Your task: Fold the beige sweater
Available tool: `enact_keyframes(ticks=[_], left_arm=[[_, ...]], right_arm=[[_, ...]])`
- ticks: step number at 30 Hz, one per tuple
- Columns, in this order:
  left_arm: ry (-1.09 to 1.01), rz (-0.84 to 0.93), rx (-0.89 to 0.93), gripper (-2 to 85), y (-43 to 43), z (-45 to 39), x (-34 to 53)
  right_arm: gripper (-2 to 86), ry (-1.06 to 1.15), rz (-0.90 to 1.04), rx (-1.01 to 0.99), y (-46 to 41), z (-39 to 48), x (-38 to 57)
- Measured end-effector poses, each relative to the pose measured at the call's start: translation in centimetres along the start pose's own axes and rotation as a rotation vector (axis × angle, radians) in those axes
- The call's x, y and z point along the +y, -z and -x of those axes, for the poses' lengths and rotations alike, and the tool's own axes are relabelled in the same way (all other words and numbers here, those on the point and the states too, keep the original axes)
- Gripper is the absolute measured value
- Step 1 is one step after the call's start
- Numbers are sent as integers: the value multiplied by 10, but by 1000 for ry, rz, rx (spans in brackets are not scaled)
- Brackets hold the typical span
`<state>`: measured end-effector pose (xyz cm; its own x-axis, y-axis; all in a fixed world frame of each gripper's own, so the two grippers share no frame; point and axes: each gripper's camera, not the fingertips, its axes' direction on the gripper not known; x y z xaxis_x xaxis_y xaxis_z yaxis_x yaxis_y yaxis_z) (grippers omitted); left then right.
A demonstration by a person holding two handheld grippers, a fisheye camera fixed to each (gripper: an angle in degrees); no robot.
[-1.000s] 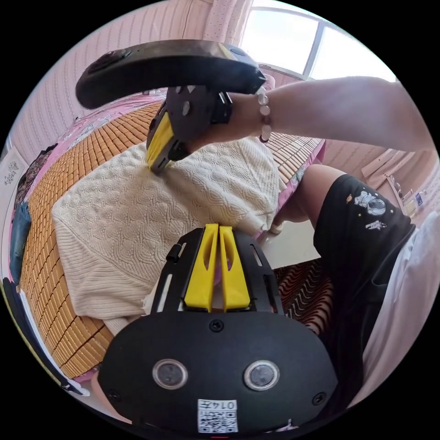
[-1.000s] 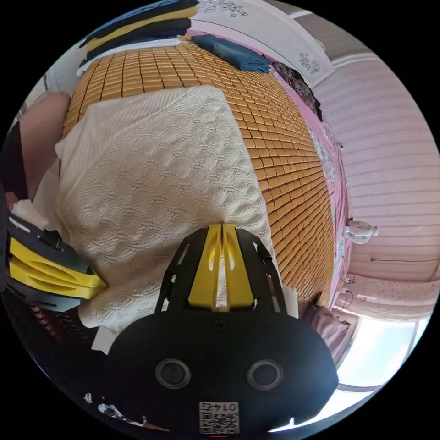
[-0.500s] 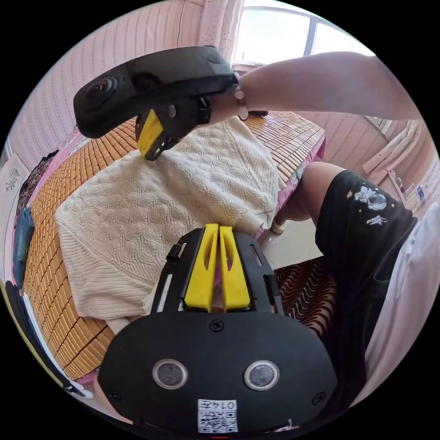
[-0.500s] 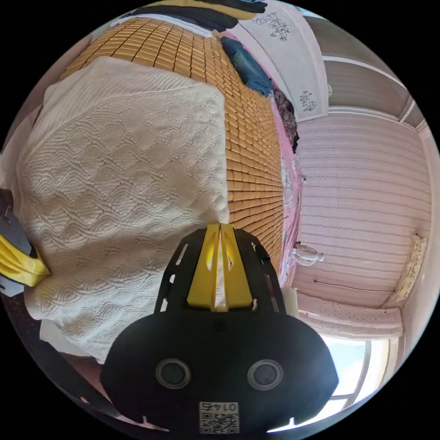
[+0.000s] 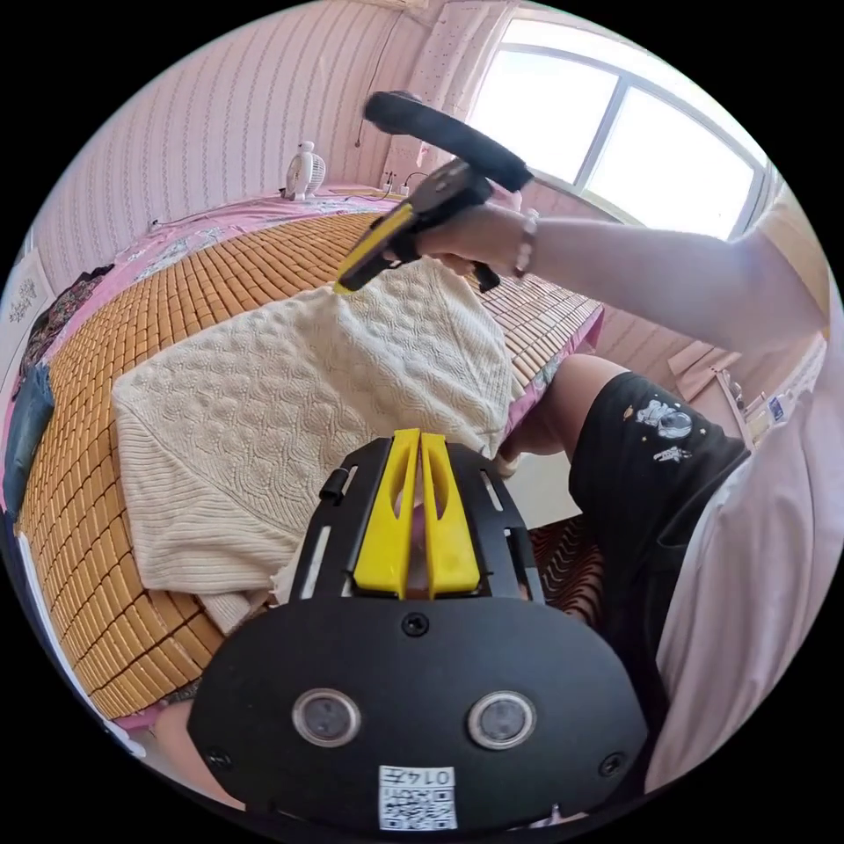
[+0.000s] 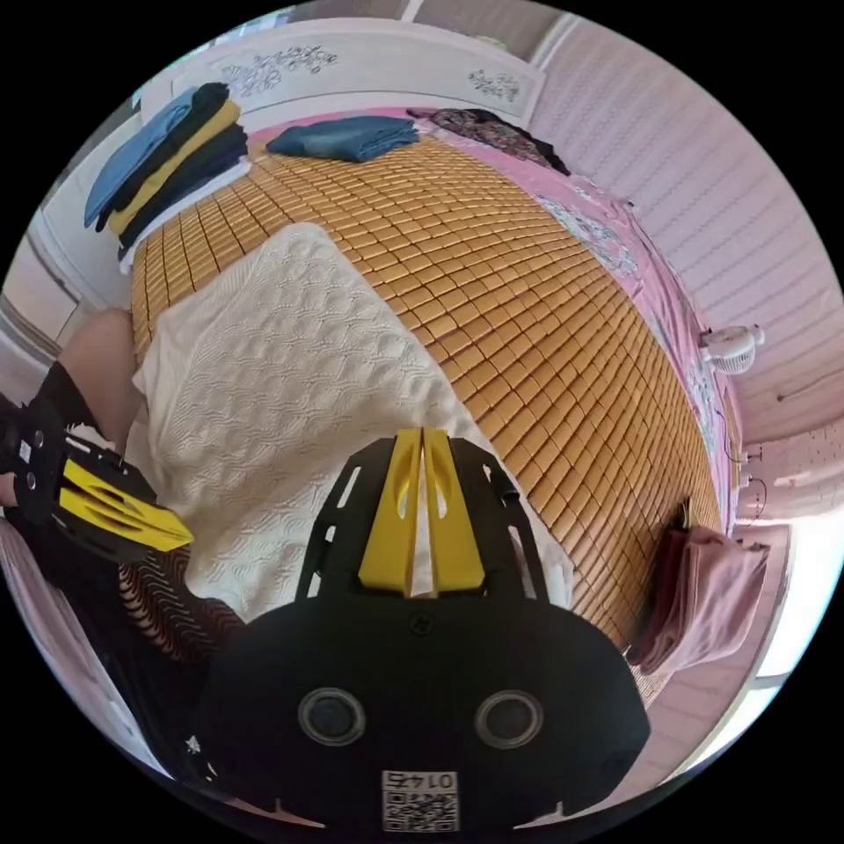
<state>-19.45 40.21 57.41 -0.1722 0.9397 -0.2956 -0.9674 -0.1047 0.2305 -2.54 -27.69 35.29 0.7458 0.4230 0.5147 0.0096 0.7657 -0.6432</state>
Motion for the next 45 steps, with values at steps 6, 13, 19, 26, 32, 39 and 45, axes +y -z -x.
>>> enact_keyframes(ticks=[6, 13, 19, 26, 32, 39, 45], left_arm=[[-12, -61, 64, -7, 1, -3, -14], [-188, -61, 180, 65, -15, -42, -27], [-301, 65, 141, 99, -49, -68, -32], [-341, 160, 37, 76, -79, -82, -29], [-331, 190, 42, 89, -80, -91, -37], [-364, 156, 37, 114, -79, -104, -43], [-389, 150, 25, 120, -93, -115, -59]], right_arm=[[-2, -146, 35, 44, 29, 21, 112], [46, 25, 67, 231, 29, 61, 159], [57, 138, 34, 374, 26, 72, 178], [20, -9, 105, 288, 6, 30, 205], [91, -352, 122, -193, -9, -50, 245], [49, -581, 164, -324, -33, -124, 293], [67, -608, 207, -505, -61, -165, 320]])
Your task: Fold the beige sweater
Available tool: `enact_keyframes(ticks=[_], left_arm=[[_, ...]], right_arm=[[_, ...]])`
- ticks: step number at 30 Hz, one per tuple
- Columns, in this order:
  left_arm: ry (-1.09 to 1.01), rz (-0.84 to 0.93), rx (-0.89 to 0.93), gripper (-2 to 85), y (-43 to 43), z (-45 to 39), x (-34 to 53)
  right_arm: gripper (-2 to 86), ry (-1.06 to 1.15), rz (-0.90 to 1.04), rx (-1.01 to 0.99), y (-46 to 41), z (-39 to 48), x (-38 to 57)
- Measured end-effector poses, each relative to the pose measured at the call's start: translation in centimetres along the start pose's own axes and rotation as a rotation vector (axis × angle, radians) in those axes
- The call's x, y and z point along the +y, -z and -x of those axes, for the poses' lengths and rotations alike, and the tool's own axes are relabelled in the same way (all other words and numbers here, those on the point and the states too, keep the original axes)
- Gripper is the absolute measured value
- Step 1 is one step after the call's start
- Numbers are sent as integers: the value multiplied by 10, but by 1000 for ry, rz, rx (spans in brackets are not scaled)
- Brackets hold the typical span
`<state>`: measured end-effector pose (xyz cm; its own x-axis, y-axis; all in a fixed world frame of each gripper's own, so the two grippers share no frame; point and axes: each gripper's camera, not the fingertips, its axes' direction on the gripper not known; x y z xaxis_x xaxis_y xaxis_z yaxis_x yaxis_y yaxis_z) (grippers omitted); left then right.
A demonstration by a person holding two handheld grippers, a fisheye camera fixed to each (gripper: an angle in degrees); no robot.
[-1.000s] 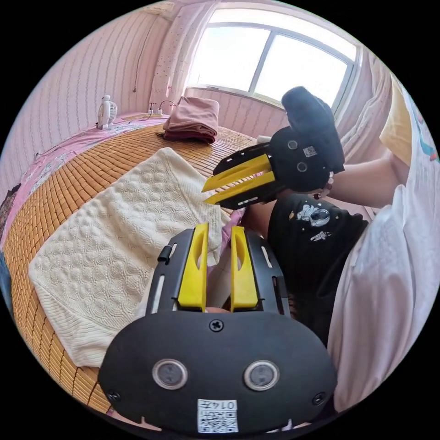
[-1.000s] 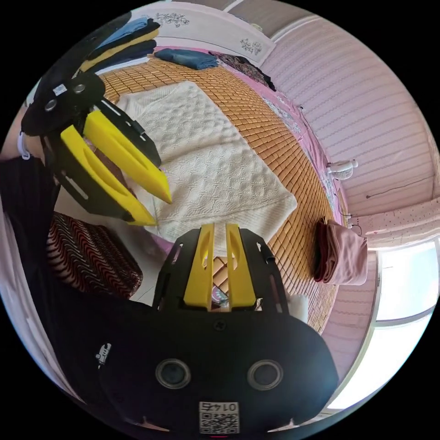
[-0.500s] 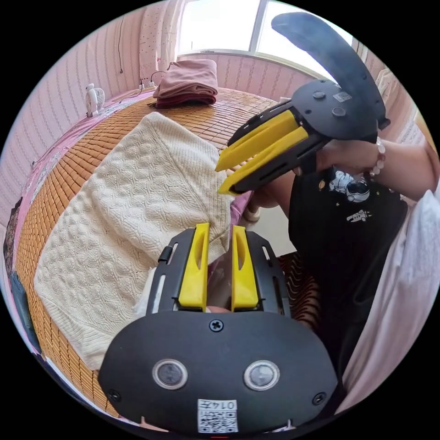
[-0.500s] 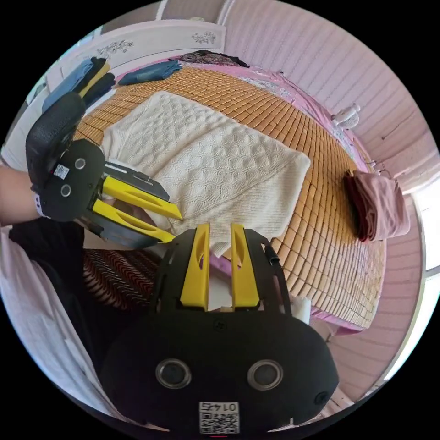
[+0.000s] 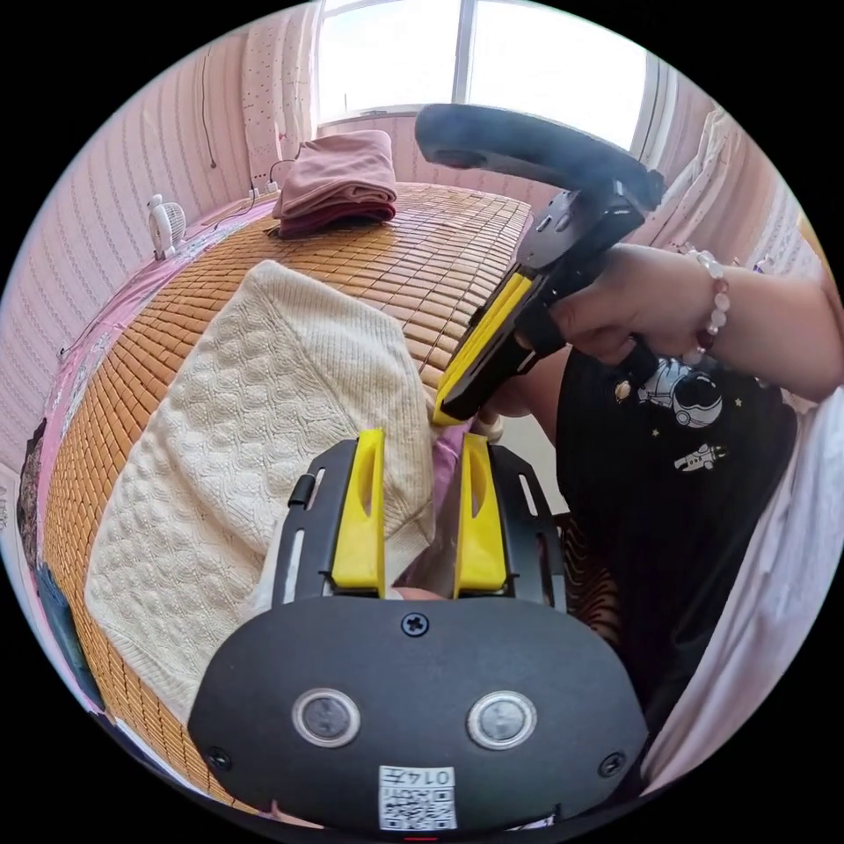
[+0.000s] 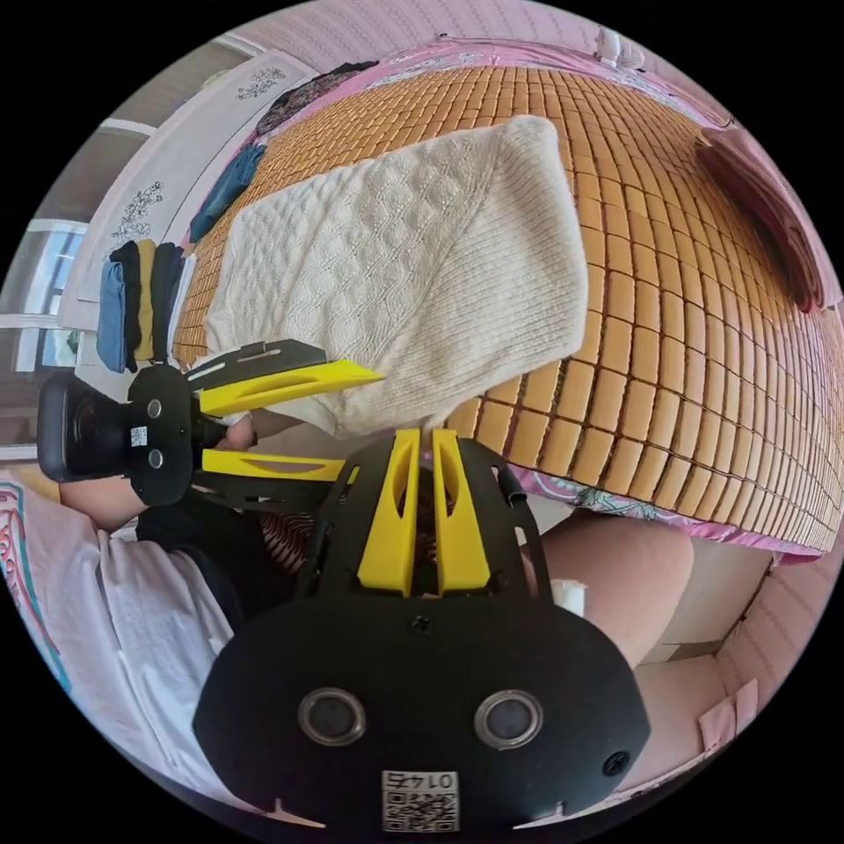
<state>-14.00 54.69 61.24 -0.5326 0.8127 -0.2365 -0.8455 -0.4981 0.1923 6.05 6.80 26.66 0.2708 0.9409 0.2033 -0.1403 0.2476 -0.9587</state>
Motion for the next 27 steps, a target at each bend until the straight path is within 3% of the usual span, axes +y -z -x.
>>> enact_keyframes(ticks=[5, 9, 14, 19, 21, 25, 27], left_arm=[[49, 70, -86, 41, -2, 7, -14], [93, 7, -16, 19, 18, 20, 2], [70, -6, 66, 10, 53, 23, 38], [77, 23, 91, 8, 77, 26, 60], [80, 25, 92, 7, 85, 28, 65], [112, 2, 107, 6, 96, 34, 74], [122, -21, 106, 6, 102, 36, 76]], right_arm=[[87, -55, -227, -350, 34, -48, 16], [99, -242, -306, -541, 28, -109, 32], [108, -250, -482, -371, 50, -133, 41], [127, -299, -521, -539, 48, -165, 21], [124, -330, -570, -512, 52, -170, 24], [75, -230, -355, -471, 34, -172, -2], [56, -227, -370, -438, 42, -178, -3]])
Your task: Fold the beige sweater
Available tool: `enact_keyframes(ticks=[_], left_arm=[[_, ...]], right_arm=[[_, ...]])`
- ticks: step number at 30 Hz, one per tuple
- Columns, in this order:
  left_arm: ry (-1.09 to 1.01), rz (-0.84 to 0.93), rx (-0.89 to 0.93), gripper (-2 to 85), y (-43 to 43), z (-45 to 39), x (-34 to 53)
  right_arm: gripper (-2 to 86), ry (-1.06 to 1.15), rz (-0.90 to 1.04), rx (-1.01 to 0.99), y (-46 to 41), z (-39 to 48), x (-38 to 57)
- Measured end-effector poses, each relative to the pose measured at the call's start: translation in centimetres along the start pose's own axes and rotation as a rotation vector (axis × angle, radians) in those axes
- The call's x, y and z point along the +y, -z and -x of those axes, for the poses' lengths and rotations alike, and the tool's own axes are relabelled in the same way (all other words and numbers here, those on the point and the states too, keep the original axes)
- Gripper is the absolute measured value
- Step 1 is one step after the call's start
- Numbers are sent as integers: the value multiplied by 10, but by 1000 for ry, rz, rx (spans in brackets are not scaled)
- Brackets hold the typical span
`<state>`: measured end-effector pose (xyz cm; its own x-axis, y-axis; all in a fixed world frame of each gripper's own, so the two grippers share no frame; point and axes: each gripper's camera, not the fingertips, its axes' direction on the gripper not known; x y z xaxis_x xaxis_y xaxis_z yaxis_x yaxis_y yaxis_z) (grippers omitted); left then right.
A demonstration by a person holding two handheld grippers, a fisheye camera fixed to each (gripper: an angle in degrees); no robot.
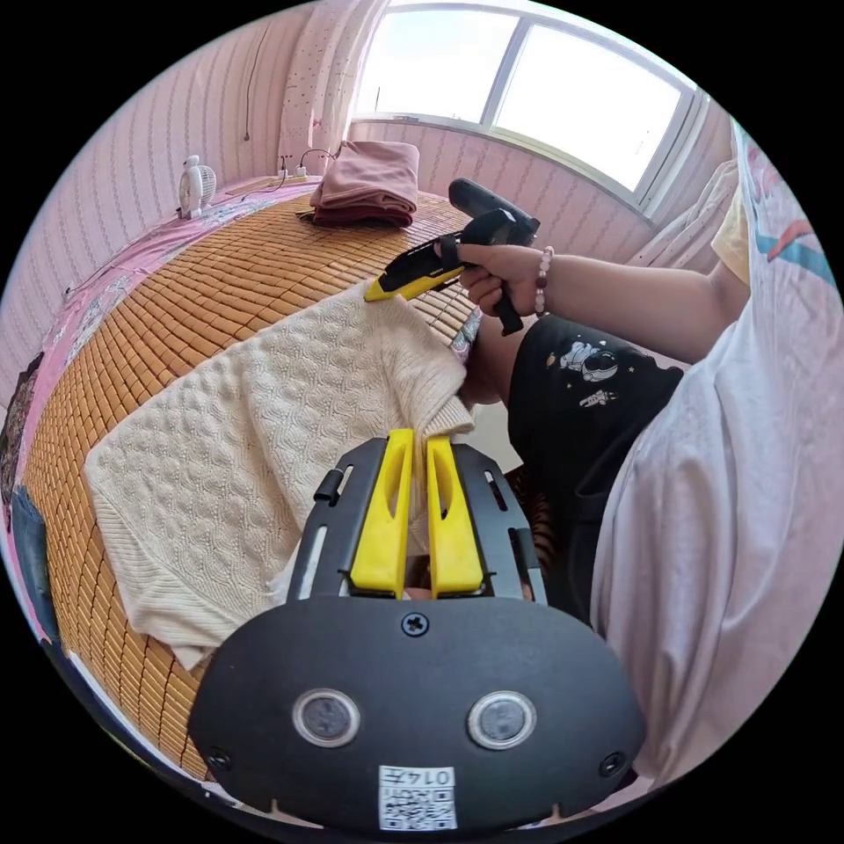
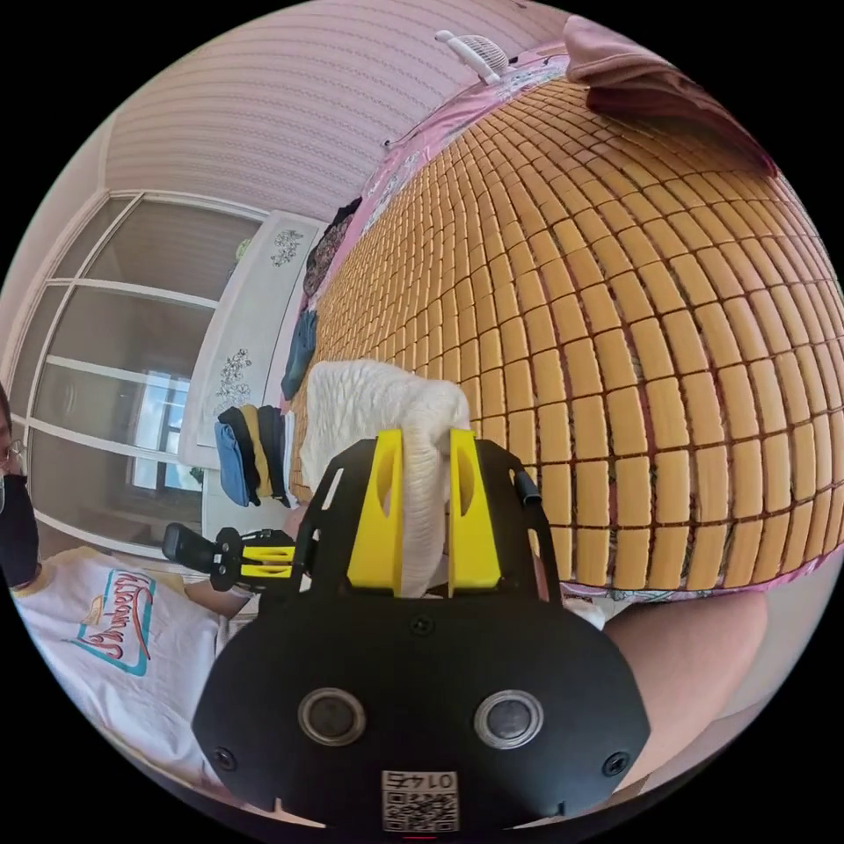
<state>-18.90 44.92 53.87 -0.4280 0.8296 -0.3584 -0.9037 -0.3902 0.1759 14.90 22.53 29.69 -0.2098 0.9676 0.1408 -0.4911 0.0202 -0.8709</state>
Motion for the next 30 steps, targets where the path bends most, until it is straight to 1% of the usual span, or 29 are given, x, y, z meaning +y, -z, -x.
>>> enact_keyframes(ticks=[1, 4, 9, 10, 12, 14, 17, 18, 20, 21, 22, 25, 27, 30], left_arm=[[-2, -33, -1, 6, 8, 0, 0], [-22, -123, 28, 5, 28, 0, -4], [9, -292, 99, 5, 46, 3, -22], [31, -331, 145, 5, 48, 6, -24], [62, -385, 214, 6, 52, 13, -22], [114, -424, 261, 8, 57, 25, -13], [186, -403, 224, 18, 67, 41, 6], [209, -389, 204, 21, 69, 44, 11], [348, -292, 147, 35, 76, 63, 33], [375, -273, 137, 39, 77, 68, 39], [422, -247, 112, 48, 82, 78, 51], [545, -256, 8, 60, 105, 99, 75], [588, -263, -50, 64, 116, 110, 79], [589, -284, -86, 88, 119, 127, 69]], right_arm=[[43, 5, -22, -33, 10, -2, -2], [62, -1, -69, -126, 34, -9, -3], [88, 87, -215, -60, 101, 18, 8], [94, 108, -251, -37, 117, 29, 9], [101, 151, -276, -2, 135, 49, 6], [108, 210, -253, 12, 136, 72, -6], [118, 319, -135, 7, 97, 113, -37], [122, 358, -95, -6, 70, 128, -49], [126, 408, -35, -20, 19, 147, -66], [129, 448, 20, -21, -20, 156, -76], [132, 466, 83, -26, -56, 161, -85], [138, 474, 163, -15, -105, 165, -102], [141, 475, 130, -43, -98, 166, -103], [145, 469, -3, -10, -58, 158, -90]])
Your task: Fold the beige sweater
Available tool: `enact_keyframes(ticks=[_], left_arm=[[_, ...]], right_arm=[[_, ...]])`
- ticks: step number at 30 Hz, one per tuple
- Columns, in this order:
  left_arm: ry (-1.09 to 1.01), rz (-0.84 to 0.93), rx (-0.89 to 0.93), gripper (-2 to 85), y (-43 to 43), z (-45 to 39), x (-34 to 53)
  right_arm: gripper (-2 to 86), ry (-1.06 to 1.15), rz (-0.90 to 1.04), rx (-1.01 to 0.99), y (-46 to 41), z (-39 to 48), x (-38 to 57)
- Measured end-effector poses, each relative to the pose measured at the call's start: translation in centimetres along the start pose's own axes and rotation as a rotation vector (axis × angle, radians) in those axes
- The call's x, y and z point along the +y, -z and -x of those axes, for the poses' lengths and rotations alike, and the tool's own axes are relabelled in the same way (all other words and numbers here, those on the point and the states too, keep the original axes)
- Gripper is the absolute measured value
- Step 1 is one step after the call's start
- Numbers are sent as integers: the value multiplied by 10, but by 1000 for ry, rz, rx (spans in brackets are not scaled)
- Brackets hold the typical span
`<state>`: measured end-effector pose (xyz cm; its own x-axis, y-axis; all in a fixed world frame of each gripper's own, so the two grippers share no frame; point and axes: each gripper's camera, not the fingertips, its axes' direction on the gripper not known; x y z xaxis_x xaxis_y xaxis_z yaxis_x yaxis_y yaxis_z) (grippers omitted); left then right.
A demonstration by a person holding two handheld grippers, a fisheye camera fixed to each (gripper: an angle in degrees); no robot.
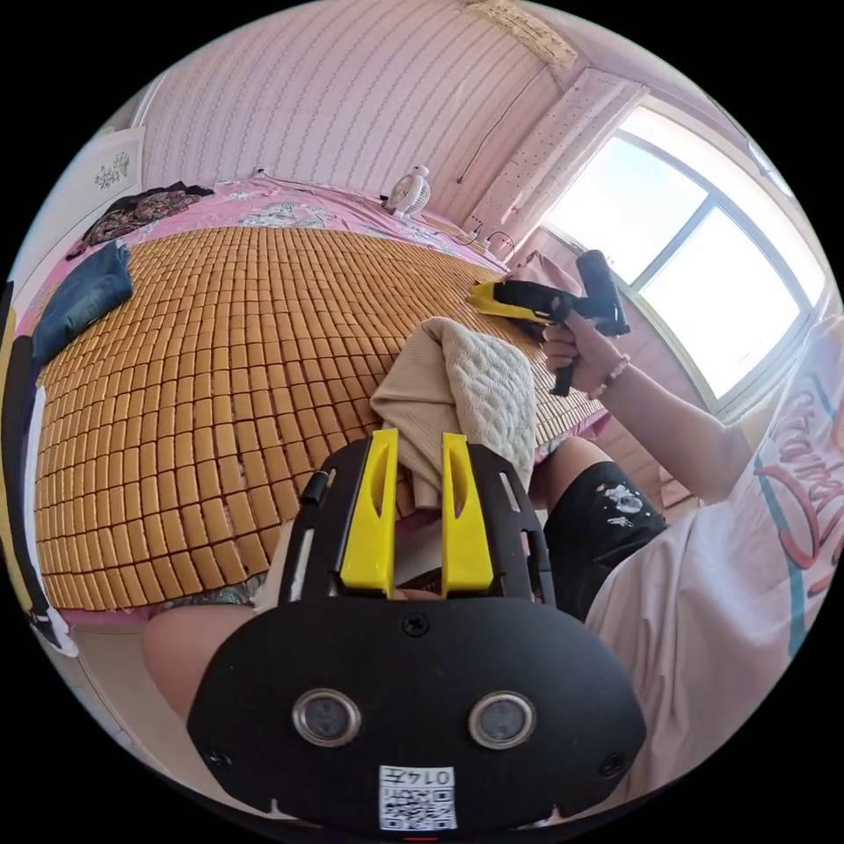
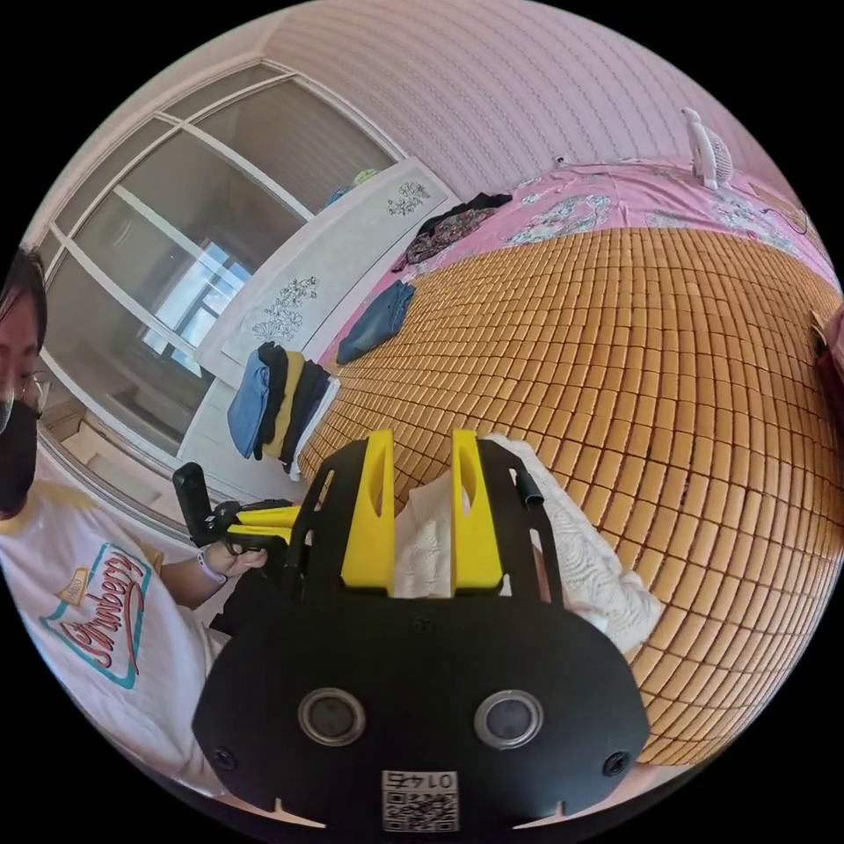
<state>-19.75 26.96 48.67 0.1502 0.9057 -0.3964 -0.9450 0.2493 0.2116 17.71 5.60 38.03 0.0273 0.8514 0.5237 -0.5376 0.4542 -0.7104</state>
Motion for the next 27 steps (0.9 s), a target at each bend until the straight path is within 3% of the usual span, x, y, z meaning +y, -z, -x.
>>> enact_keyframes(ticks=[4, 8, 15, 20, 27], left_arm=[[-27, 11, 54, 163, -36, -2, -41], [-61, 64, 61, 210, -80, -10, -77], [31, 251, 21, 202, -125, -11, -101], [33, 392, 119, 144, -130, -10, -114], [92, 337, 213, 113, -122, 0, -109]], right_arm=[[149, -124, -165, 181, 61, -14, 50], [152, -253, -128, 306, 67, -31, 92], [155, -434, -55, 51, 16, -64, 113], [156, -410, -45, 24, 17, -73, 102], [155, -347, 77, -33, 17, -84, 71]])
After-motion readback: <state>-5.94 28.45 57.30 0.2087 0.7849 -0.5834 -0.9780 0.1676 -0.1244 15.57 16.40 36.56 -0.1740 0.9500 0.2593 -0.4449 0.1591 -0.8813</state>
